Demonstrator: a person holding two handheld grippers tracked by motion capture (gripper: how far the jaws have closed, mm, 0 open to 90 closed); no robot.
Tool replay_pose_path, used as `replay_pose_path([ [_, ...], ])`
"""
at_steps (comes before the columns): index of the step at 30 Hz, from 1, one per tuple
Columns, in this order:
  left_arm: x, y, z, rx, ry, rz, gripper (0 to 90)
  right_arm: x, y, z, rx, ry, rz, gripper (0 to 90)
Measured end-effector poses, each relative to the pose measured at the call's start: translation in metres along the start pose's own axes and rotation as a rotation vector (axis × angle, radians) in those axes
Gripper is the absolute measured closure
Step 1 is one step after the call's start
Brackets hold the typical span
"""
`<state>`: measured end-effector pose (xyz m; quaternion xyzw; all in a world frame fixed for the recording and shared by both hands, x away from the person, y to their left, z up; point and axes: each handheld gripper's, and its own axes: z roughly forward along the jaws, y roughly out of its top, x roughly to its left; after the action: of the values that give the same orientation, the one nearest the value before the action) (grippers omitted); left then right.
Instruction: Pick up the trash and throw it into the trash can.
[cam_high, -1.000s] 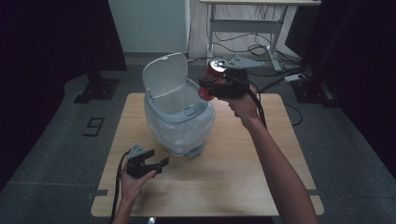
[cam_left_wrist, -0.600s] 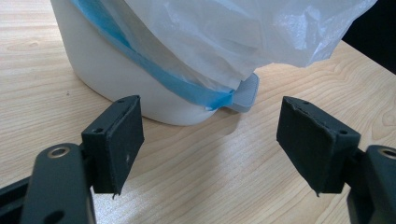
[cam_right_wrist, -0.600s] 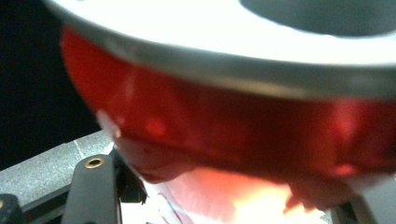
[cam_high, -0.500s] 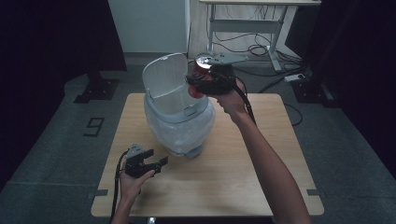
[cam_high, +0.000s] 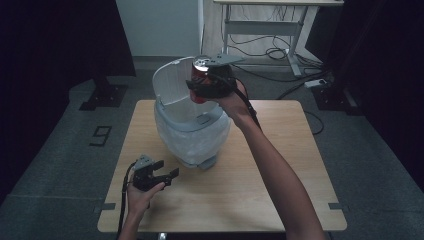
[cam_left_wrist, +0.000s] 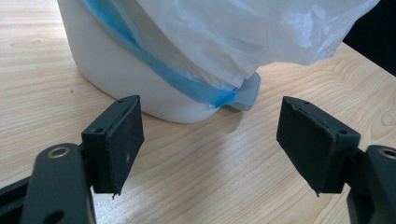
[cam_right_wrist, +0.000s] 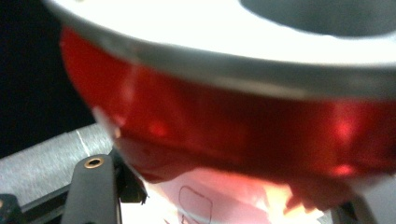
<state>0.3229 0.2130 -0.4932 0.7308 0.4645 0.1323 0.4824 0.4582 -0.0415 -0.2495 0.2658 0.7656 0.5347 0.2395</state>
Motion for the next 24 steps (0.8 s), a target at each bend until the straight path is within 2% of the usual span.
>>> replay_pose_path([
  [8, 0.003, -0.001, -0.001, 0.002, 0.004, -0.006, 22.6, 0.004, 0.001, 0.014, 0.002, 0.013, 0.006, 34.5],
  [16, 0.003, -0.001, -0.002, -0.003, 0.004, -0.008, 22.6, 0.005, 0.000, 0.019, 0.002, 0.022, 0.014, 34.3],
  [22, 0.003, -0.002, -0.001, 0.004, 0.003, -0.005, 22.6, 0.002, -0.004, 0.024, 0.001, 0.007, 0.019, 33.7],
  [23, 0.003, -0.002, 0.000, 0.006, 0.004, -0.005, 22.6, 0.002, -0.005, 0.024, -0.005, -0.001, 0.019, 32.5],
  [24, 0.003, -0.002, 0.000, 0.004, 0.004, -0.007, 22.5, 0.002, -0.007, 0.025, -0.018, -0.020, 0.033, 22.6],
])
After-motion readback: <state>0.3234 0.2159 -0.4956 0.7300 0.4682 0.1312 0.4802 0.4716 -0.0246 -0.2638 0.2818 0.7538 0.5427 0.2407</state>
